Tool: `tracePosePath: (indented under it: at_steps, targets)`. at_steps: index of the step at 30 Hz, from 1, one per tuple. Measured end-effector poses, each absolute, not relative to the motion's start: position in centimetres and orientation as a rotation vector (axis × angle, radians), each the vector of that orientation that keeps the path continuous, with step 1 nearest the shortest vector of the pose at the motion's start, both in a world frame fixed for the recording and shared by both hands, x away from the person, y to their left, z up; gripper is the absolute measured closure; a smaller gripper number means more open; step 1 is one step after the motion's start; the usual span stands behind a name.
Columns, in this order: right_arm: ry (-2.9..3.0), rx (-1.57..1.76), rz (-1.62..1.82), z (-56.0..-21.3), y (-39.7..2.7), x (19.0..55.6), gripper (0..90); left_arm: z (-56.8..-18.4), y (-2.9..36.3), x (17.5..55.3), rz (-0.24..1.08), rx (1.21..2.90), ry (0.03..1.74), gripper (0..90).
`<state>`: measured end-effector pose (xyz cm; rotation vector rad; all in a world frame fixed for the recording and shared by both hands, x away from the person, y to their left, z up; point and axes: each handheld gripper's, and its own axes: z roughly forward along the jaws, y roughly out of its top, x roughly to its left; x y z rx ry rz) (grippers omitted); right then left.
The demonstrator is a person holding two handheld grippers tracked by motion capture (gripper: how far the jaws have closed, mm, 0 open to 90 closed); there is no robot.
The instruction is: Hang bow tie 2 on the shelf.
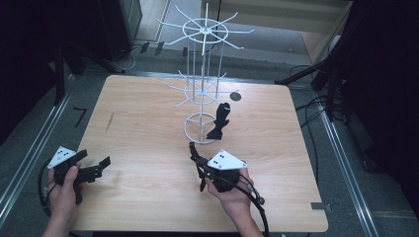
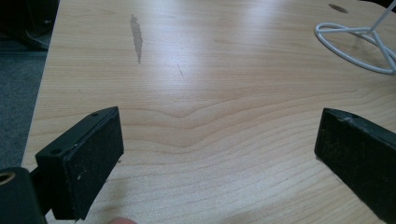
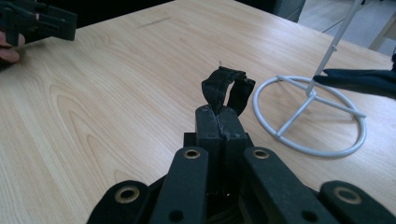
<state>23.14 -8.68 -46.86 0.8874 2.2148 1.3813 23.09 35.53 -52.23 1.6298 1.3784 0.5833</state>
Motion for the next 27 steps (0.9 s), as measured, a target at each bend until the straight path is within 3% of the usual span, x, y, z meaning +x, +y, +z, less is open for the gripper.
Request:
tracePosePath:
  at_steps: [27]
  targets:
    - [2.097,0.832,1.445,-44.0,-8.8,23.3,90.0,-52.2,35.5,23.1,0.584,1.630,1.378,1.7]
